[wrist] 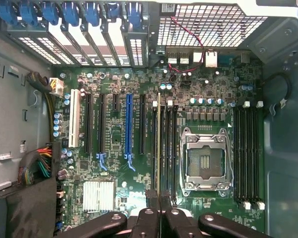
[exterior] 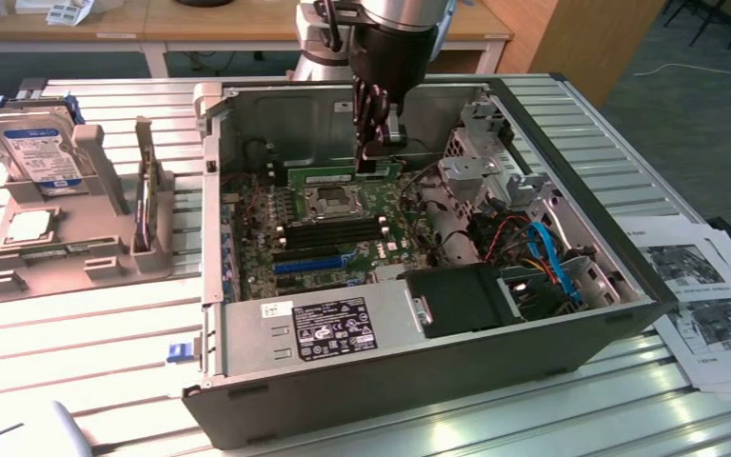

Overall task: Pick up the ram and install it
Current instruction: 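Insert the ram into the slot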

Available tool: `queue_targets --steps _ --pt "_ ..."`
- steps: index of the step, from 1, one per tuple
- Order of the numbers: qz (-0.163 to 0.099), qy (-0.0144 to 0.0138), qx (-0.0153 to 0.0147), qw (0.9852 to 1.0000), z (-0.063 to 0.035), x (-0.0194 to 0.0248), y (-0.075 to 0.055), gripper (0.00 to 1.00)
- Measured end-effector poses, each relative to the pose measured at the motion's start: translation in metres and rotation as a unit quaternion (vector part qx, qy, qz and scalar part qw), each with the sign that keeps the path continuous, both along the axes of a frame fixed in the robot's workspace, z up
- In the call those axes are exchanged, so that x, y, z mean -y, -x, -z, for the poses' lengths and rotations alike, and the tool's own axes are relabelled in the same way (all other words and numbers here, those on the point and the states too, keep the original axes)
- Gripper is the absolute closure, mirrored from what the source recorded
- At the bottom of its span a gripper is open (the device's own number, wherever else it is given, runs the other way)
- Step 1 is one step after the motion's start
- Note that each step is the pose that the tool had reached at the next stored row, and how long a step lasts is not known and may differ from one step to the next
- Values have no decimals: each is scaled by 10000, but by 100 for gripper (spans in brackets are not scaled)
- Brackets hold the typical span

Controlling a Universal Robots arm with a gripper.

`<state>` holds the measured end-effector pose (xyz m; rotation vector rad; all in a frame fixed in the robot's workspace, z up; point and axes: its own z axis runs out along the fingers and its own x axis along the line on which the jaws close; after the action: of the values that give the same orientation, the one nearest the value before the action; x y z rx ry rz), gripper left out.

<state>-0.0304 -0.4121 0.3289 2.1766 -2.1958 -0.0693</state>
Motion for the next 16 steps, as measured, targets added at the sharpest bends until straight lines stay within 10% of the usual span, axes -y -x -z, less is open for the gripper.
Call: queue_targets --steps 16 --pt "0 -1 0 10000 254 0 0 88"
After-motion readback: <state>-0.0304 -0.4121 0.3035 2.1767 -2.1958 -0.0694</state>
